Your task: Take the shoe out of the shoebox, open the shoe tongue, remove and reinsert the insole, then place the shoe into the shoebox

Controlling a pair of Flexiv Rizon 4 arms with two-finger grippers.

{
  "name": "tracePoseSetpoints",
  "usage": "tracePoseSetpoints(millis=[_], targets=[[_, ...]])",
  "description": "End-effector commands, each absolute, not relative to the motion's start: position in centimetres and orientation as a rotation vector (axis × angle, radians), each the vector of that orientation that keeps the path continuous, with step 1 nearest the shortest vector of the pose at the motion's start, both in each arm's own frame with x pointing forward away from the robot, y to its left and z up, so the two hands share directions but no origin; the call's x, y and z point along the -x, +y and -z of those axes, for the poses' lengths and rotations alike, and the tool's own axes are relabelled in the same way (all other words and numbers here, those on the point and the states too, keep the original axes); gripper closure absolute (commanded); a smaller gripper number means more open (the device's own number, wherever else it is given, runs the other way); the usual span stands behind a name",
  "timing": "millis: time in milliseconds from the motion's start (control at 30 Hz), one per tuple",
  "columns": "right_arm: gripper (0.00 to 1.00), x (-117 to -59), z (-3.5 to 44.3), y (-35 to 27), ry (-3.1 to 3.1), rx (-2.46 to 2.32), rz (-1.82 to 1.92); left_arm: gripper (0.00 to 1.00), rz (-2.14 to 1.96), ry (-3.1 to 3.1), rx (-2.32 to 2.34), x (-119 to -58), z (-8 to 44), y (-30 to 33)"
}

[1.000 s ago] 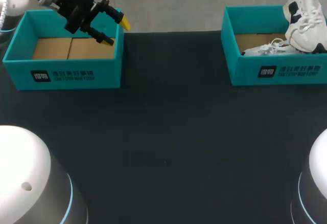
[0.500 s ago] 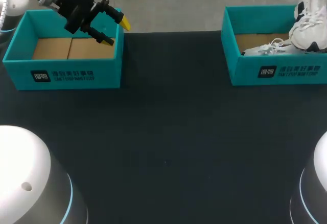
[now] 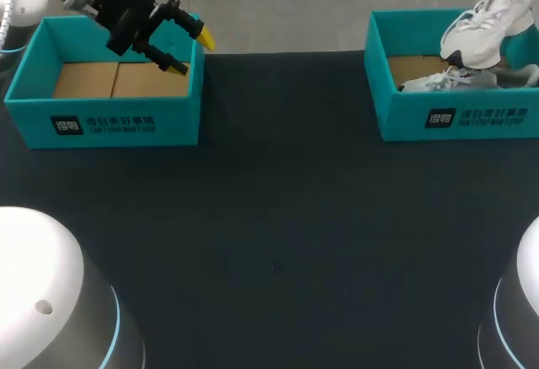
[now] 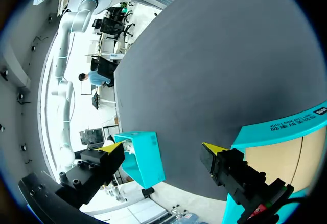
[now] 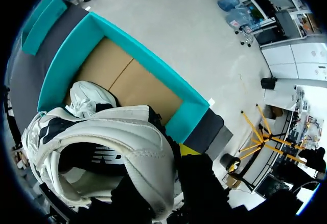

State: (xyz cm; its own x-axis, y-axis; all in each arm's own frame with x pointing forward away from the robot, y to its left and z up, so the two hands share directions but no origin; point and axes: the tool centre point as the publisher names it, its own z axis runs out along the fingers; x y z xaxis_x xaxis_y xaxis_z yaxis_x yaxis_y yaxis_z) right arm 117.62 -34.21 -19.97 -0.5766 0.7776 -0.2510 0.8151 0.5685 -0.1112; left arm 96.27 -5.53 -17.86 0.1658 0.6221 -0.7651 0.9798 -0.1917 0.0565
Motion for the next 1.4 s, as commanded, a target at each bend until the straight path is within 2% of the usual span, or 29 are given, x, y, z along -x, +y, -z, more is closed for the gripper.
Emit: tracePoseSetpoints(millis=[33,467,1167,1400], targets=[[1.00,-117.9,19.7,-34.0,2.187,-2.031,0.325,0.00,0.825,1.513,-1.889,-96.2,17.9,-5.5],[1.00,-116.1,19.0,-35.7,1.729,-2.324,0.471,0.00,0.825,1.513,-1.889,-96.2,17.9,-5.5],[1.00,-116.1,19.2,-35.6,1.745,-2.325,0.476,0.00,0.825,1.513,-1.889,-96.2,17.9,-5.5],[1.00,-116.0,20.6,-35.1,1.693,-2.337,0.296,0.00,0.825,1.513,-1.889,-96.2,17.9,-5.5]])
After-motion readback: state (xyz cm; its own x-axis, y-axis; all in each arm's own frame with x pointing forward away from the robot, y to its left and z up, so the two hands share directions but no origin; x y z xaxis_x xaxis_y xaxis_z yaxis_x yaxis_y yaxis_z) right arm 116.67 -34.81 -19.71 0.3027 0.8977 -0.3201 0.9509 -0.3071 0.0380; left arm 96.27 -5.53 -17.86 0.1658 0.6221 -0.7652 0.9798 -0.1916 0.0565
